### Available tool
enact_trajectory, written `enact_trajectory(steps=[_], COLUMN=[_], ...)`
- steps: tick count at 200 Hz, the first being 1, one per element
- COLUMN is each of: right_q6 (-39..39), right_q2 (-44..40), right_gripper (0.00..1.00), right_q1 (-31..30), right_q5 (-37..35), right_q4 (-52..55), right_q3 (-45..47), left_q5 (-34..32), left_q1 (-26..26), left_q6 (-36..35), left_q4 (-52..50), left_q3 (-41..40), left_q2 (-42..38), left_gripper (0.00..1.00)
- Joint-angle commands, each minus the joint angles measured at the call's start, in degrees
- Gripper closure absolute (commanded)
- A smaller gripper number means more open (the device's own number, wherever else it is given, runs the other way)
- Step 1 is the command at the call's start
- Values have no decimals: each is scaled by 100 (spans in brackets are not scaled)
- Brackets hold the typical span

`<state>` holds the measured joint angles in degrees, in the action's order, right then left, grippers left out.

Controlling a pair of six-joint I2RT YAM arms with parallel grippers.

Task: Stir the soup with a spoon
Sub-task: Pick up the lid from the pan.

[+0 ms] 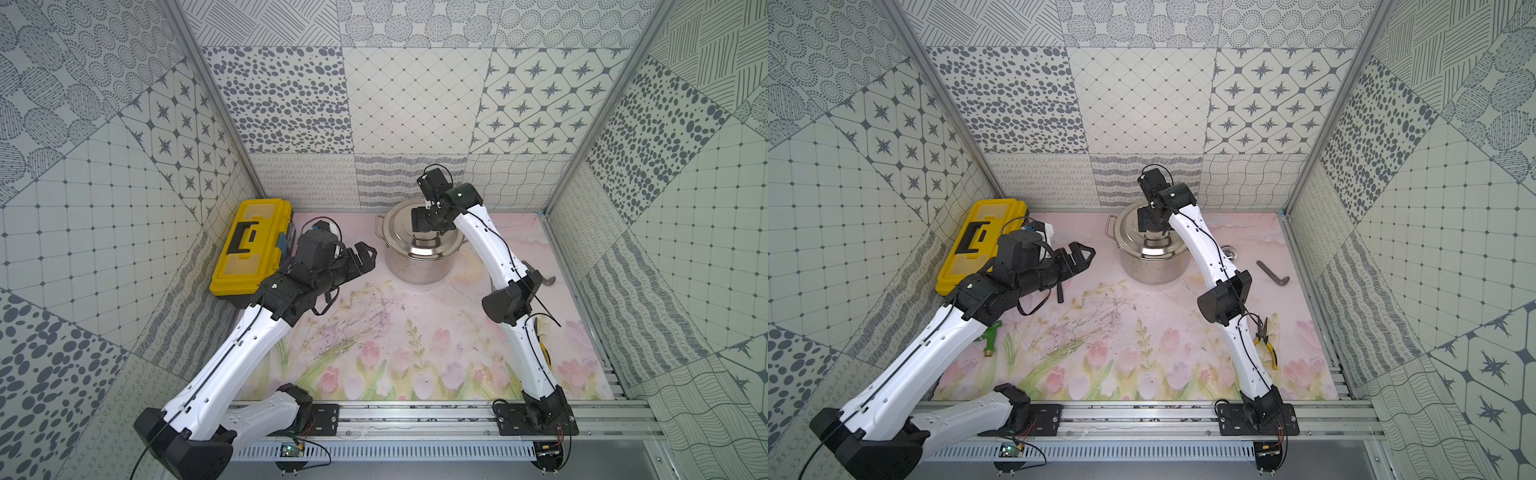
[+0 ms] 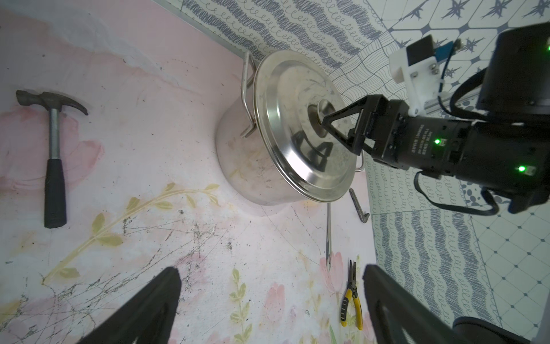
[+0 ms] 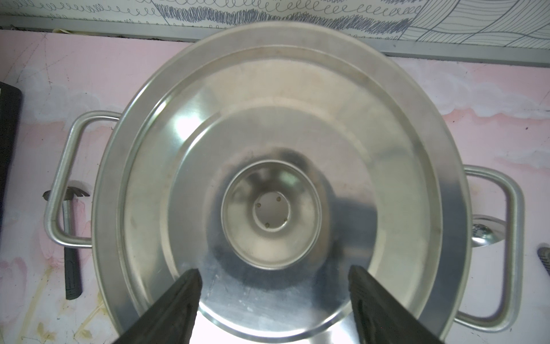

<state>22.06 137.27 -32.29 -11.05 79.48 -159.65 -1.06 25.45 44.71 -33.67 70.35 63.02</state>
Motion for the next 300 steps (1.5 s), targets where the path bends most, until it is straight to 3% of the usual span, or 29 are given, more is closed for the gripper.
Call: enact_trajectory(steps=[1, 217, 300], right_q6=[-88, -161, -427], right_q2=[155, 563, 418], right_gripper=[18, 34, 63], right_q1=[-31, -26, -169], right_q5=[-154, -332, -599], right_q4=[-318, -672, -875], right_q3=[-3, -4, -17], left_q5=[364, 312, 143], left_q1=[11, 8, 5], left_q6=[-96, -277, -342], left_q4=[704, 749, 567], left_q3=[44, 328, 287], left_q2=[-27, 249, 53], left_gripper=[1, 1, 1])
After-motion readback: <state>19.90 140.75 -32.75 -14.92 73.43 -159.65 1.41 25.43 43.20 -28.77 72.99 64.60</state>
